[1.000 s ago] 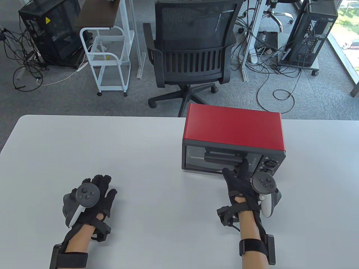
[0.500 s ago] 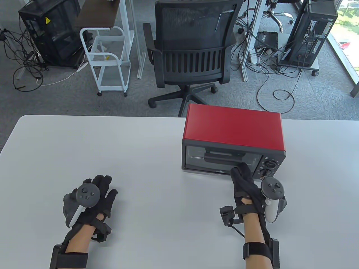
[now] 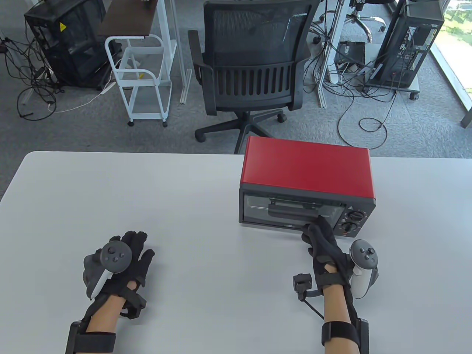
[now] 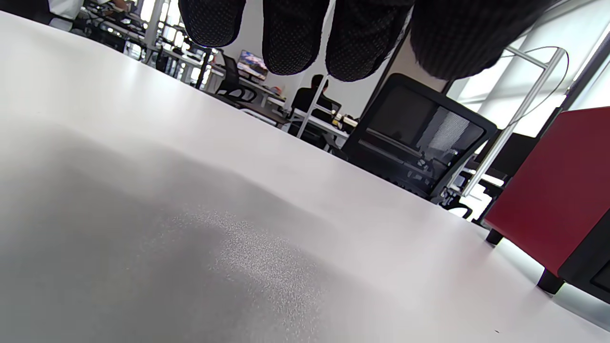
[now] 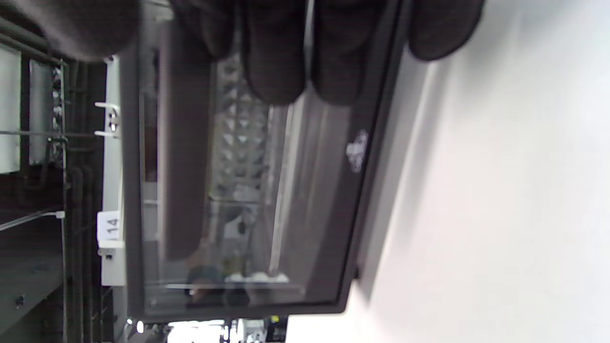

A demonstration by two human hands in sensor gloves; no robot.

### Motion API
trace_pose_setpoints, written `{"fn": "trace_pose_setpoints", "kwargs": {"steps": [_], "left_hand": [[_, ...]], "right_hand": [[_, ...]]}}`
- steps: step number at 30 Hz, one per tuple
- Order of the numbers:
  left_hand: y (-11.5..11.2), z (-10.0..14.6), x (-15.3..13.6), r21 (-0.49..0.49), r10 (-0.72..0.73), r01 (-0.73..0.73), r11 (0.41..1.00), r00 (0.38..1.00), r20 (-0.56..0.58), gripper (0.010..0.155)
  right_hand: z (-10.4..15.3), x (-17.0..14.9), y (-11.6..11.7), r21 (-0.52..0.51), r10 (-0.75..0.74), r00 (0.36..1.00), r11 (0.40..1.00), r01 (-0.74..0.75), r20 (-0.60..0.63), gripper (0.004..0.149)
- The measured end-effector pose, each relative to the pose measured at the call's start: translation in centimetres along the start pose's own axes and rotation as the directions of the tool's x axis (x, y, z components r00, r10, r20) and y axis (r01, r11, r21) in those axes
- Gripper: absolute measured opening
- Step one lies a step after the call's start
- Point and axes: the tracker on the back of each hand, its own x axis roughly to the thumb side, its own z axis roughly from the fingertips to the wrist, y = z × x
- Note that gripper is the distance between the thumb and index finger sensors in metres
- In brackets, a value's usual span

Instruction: Open oven door by handle

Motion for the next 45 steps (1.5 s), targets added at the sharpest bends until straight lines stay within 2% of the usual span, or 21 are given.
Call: {"fn": "trace_pose_setpoints", "kwargs": {"steps": [6,17,27,34,41,45], "left_hand": [[-0.1,0.0,0.1,-0.004,-0.002,0.002,1.000,1.000,0.006,0.066],[-0.2,0.0,0.2,-0.008,0.011,-0.011,1.000,1.000,0.011,0.066],[-0.2,0.1,0.2,-0.009,0.023,-0.023,1.000,1.000,0.012,0.066],[-0.1,0.1,0.1,-0.013,0.031,-0.031,0.999,0.999,0.008,0.066],[-0.1,0.2,0.1,-0.016,0.031,-0.031,0.999,0.999,0.006,0.066],[-0.1,0.2,0.1,-0.018,0.028,-0.028,0.999,1.000,0.002,0.067]], "right_hand": [[1.1,-0.4,-0.6,0.010,-0.009,1.000,1.000,0.010,-0.021,0.062],[3.2,-1.1,-2.1,-0.005,0.157,0.981,0.987,-0.158,-0.110,0.068],[3.9,-1.9,-2.1,-0.033,0.193,0.964,0.979,-0.203,-0.183,0.068],[4.5,-1.9,-2.4,-0.003,0.303,0.924,0.950,-0.312,-0.233,0.064],[4.6,-2.4,-2.7,0.112,0.401,0.860,0.916,-0.386,-0.315,0.059],[4.5,-2.1,-2.5,0.099,0.447,0.832,0.893,-0.440,-0.328,0.059]]}}
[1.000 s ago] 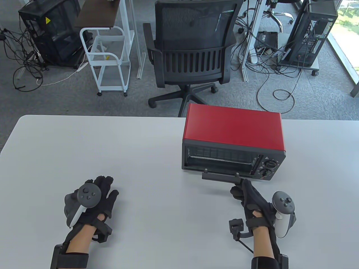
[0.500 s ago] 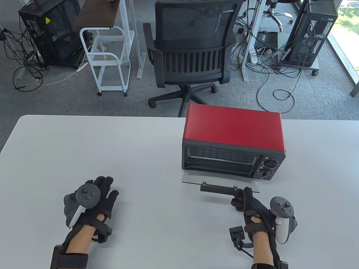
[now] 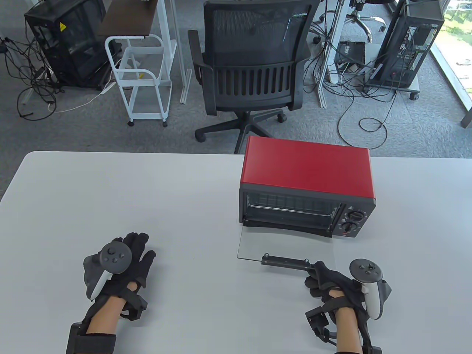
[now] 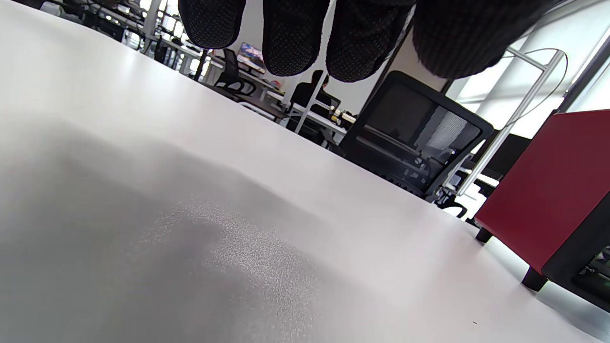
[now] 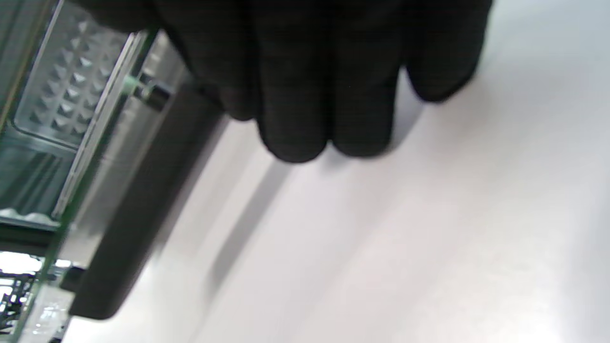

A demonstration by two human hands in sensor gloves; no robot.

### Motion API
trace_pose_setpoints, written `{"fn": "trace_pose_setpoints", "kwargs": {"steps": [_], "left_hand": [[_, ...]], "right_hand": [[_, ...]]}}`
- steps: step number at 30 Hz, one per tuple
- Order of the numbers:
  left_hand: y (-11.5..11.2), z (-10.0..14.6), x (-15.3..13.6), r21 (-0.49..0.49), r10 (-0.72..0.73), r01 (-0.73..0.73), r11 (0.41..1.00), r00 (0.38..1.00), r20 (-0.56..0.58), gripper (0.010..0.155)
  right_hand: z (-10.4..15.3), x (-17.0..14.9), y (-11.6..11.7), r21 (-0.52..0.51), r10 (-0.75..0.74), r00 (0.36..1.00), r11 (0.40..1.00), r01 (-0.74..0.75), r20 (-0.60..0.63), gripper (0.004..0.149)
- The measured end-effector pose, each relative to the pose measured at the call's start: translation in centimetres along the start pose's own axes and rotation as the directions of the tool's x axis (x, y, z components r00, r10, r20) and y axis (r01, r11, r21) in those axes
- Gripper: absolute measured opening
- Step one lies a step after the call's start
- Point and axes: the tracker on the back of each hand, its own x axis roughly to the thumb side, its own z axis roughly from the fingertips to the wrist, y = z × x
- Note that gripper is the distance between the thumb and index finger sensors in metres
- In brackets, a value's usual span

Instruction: Open oven door by handle

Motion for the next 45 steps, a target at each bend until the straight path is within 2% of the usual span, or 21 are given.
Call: {"fn": "trace_pose_setpoints", "kwargs": {"steps": [6,20,33,41,43,45], "left_hand": [[0.0,0.0,0.0,-0.002,0.001,-0.001,1.000,1.000,-0.004,0.067],[0.1,0.1,-0.1,-0.004,-0.005,0.005,1.000,1.000,-0.020,0.067],[0.1,0.1,-0.2,-0.008,0.001,-0.001,1.000,0.999,-0.033,0.067],[0.2,0.1,-0.3,-0.011,-0.002,0.002,1.000,0.999,-0.038,0.067],[0.2,0.1,-0.3,-0.013,-0.004,0.003,1.000,0.999,-0.037,0.067],[0.2,0.1,-0.3,-0.013,-0.006,0.006,1.000,0.999,-0.037,0.067]], "right_hand": [[-0.1,0.5,0.1,-0.034,0.101,0.994,0.994,-0.102,-0.037,0.057],[-1.4,1.1,0.6,0.051,0.318,0.939,0.948,-0.314,-0.129,0.056],[-2.3,2.1,1.0,0.112,0.438,0.882,0.898,-0.425,-0.173,0.051],[-2.2,3.4,1.4,0.082,0.556,0.813,0.831,-0.550,-0.173,0.052],[-2.0,3.7,1.0,0.102,0.586,0.797,0.810,-0.577,-0.146,0.052],[-1.7,3.8,-0.1,0.100,0.577,0.808,0.817,-0.568,-0.122,0.053]]}}
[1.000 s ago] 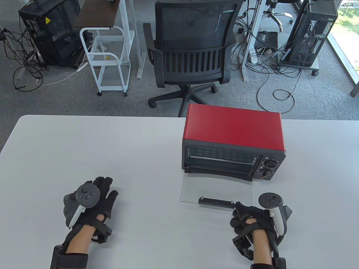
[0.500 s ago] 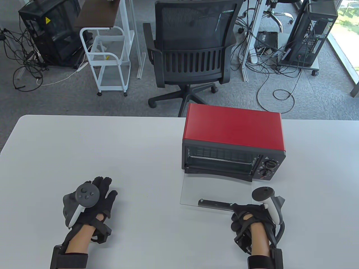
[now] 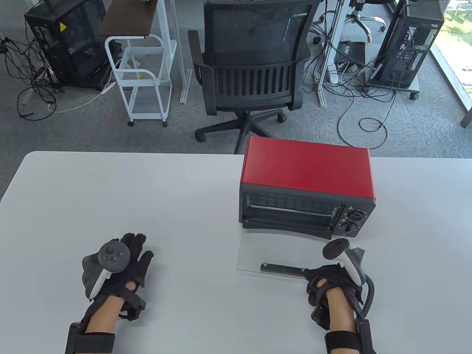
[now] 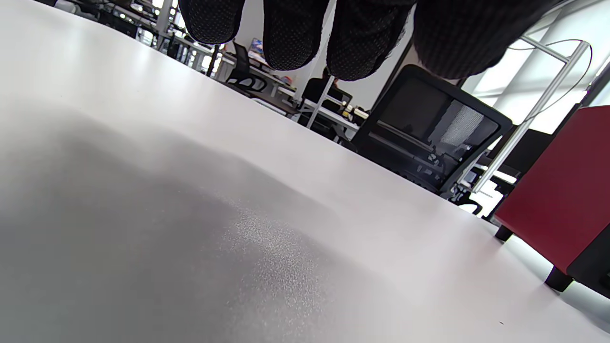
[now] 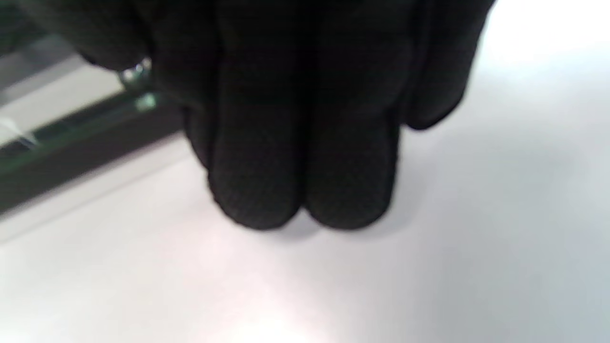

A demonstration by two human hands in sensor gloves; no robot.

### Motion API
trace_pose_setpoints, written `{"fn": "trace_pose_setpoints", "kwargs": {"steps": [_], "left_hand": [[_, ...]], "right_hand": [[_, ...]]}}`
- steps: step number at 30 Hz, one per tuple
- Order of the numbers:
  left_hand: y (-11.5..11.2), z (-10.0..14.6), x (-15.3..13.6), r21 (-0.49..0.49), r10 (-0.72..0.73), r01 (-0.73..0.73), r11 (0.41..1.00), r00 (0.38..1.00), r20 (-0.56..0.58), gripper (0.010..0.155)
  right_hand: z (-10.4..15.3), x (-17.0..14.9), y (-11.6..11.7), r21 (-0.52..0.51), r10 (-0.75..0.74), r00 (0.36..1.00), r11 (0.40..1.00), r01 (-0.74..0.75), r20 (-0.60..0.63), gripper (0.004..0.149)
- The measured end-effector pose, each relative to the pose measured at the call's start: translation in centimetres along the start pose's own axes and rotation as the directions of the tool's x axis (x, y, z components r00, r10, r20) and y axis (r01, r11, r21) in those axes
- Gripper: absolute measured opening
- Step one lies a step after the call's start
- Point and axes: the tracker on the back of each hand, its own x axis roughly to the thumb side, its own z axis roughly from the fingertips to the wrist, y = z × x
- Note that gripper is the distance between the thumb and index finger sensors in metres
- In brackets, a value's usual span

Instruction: Open oven door by handle

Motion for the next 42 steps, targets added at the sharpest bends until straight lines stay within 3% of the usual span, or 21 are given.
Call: {"fn": "trace_pose_setpoints", "kwargs": {"steps": [4,9,12,15,20,25,35,42], "left_hand": [[0.1,0.0,0.0,0.002,0.000,0.000,1.000,1.000,-0.001,0.067],[0.1,0.0,0.2,0.014,-0.016,0.016,1.000,1.000,0.005,0.067],[0.2,0.1,0.5,0.022,-0.025,0.024,0.999,1.000,0.011,0.067],[0.2,0.1,0.8,0.032,-0.042,0.041,0.999,0.999,0.016,0.067],[0.1,0.3,1.1,0.044,-0.061,0.061,0.997,0.998,0.019,0.067],[0.1,0.3,1.1,0.055,-0.077,0.076,0.996,0.997,0.019,0.068],[0.2,0.3,1.1,0.086,-0.116,0.115,0.990,0.993,0.012,0.067],[0.6,0.5,1.5,0.156,-0.143,0.133,0.979,0.988,0.055,0.067]], "right_hand": [[1.0,-2.3,-2.7,-0.071,-0.073,0.997,0.995,0.074,0.020,0.055],[2.4,-4.5,-5.3,-0.379,-0.046,0.999,0.924,0.043,0.001,0.059],[2.9,-4.8,-5.4,-0.482,-0.061,0.997,0.874,0.071,0.036,0.066],[3.0,-4.4,-5.0,-0.623,-0.050,0.993,0.776,0.105,0.105,0.071],[2.2,-3.2,-3.4,-0.757,0.163,0.986,0.649,-0.073,0.045,0.077],[0.7,-2.7,-1.5,-0.723,0.302,0.953,0.659,-0.205,0.004,0.081],[-0.5,-3.0,-0.7,-0.649,0.288,0.957,0.736,-0.194,0.041,0.083],[-0.4,-3.0,-0.6,-0.632,0.288,0.956,0.751,-0.190,0.056,0.085]]}}
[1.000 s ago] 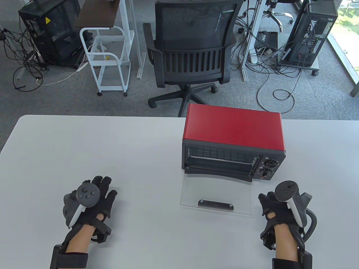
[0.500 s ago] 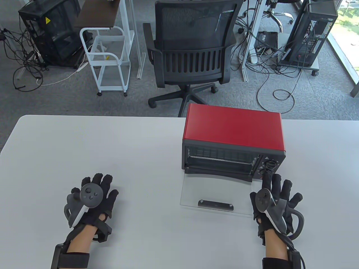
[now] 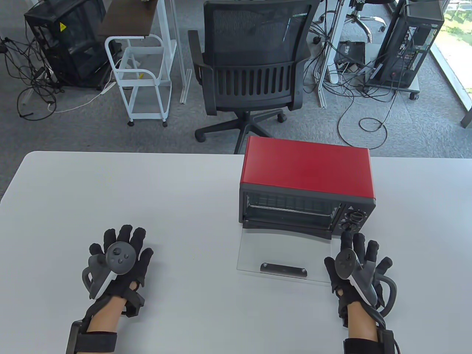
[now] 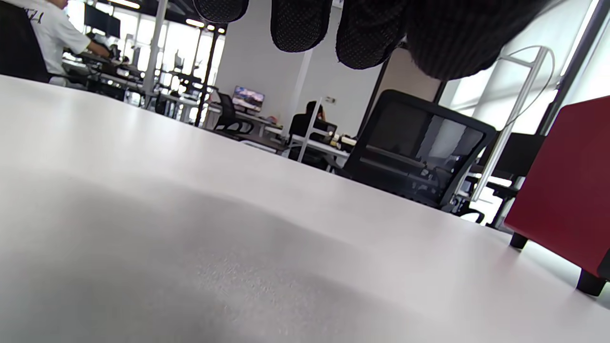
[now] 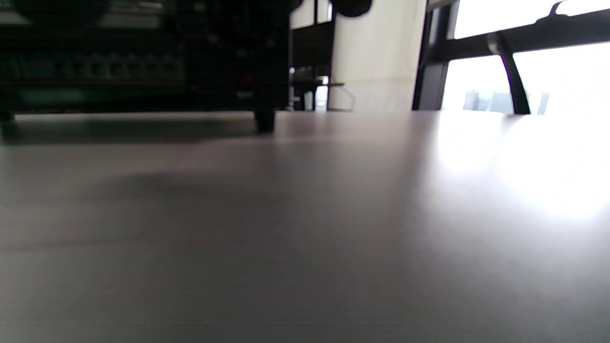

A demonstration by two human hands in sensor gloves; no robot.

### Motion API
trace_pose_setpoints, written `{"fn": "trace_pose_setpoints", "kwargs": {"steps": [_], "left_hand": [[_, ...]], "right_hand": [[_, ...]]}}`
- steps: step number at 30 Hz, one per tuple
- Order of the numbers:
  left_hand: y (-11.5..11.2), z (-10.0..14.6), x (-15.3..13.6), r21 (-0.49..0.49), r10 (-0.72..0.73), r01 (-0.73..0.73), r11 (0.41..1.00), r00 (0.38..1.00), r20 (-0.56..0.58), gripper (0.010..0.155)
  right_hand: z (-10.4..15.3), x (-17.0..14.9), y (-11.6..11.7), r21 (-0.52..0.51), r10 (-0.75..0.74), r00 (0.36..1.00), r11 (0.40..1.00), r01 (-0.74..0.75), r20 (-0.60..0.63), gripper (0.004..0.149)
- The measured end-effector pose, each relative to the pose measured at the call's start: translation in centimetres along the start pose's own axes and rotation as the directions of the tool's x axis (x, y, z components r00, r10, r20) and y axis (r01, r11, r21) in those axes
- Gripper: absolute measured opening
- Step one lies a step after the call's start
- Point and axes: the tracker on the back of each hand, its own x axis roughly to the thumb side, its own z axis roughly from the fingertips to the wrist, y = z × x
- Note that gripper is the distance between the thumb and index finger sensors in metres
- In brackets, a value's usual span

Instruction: Open oven door by handle

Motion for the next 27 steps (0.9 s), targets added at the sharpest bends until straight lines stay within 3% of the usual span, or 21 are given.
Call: {"fn": "trace_pose_setpoints", "kwargs": {"steps": [4,27], "left_hand": [[0.50,0.15,0.64,0.065,-0.045,0.042,0.997,0.997,0.055,0.066],[-0.07,0.00,0.81,0.014,-0.110,0.109,0.994,0.992,0.057,0.066]], "right_hand": [[0.03,0.03,-0.03,0.007,0.004,1.000,1.000,-0.004,0.000,0.085],[-0.01,0.38,0.31,0.042,0.029,0.999,0.999,-0.030,0.014,0.085]]}}
